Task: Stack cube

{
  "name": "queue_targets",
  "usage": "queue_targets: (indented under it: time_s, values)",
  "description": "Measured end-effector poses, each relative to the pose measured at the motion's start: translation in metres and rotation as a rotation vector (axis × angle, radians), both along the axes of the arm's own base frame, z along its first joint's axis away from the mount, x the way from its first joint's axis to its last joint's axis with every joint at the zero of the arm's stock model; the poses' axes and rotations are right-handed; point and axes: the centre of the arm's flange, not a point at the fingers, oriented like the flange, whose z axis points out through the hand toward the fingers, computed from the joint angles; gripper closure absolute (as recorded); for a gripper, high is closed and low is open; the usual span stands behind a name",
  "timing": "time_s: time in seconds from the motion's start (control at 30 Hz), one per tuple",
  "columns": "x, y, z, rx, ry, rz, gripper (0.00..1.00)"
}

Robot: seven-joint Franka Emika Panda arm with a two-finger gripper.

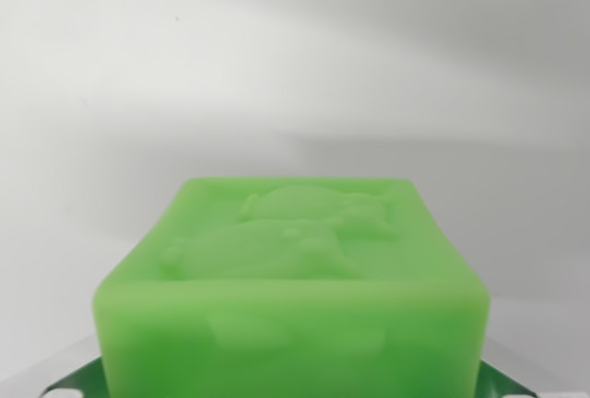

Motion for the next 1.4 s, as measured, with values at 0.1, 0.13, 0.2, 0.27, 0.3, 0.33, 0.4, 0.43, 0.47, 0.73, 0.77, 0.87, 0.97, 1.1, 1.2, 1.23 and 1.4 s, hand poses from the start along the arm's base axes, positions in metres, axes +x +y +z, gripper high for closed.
queue_targets:
  time_s: [0.1, 0.13, 0.2, 0.27, 0.3, 0.33, 0.4, 0.43, 0.47, 0.73, 0.77, 0.87, 0.97, 1.1, 1.2, 1.23, 1.4]
  values:
    - [0.0, 0.0, 0.007, 0.0, 0.0, 0.0, 1.0]
    - [0.0, 0.0, 0.01, -0.001, 0.0, 0.0, 1.0]
    - [0.0, 0.0, 0.014, -0.001, 0.0, 0.0, 1.0]
    - [0.0, 0.0, 0.02, -0.001, 0.0, 0.0, 1.0]
    - [0.0, 0.0, 0.023, -0.001, -0.001, 0.0, 1.0]
    - [0.0, 0.0, 0.026, -0.001, -0.001, 0.001, 1.0]
    - [0.0, 0.0, 0.03, -0.001, -0.001, 0.001, 1.0]
    - [0.0, 0.0, 0.033, -0.002, -0.001, 0.001, 1.0]
    - [0.0, 0.0, 0.037, -0.002, -0.002, 0.001, 1.0]
    - [0.0, 0.0, 0.061, -0.003, -0.003, 0.002, 1.0]
    - [0.0, 0.0, 0.064, -0.003, -0.003, 0.002, 1.0]
    - [0.0, 0.0, 0.072, -0.003, -0.004, 0.002, 1.0]
    - [0.0, 0.0, 0.082, -0.004, -0.004, 0.003, 1.0]
    - [0.0, -0.003, 0.088, -0.003, -0.006, -0.011, 1.0]
    - [0.0, -0.01, 0.085, -0.003, -0.002, -0.035, 1.0]
    - [0.0, -0.012, 0.085, -0.004, -0.001, -0.043, 1.0]
    - [0.0, -0.021, 0.084, -0.004, 0.0, -0.082, 1.0]
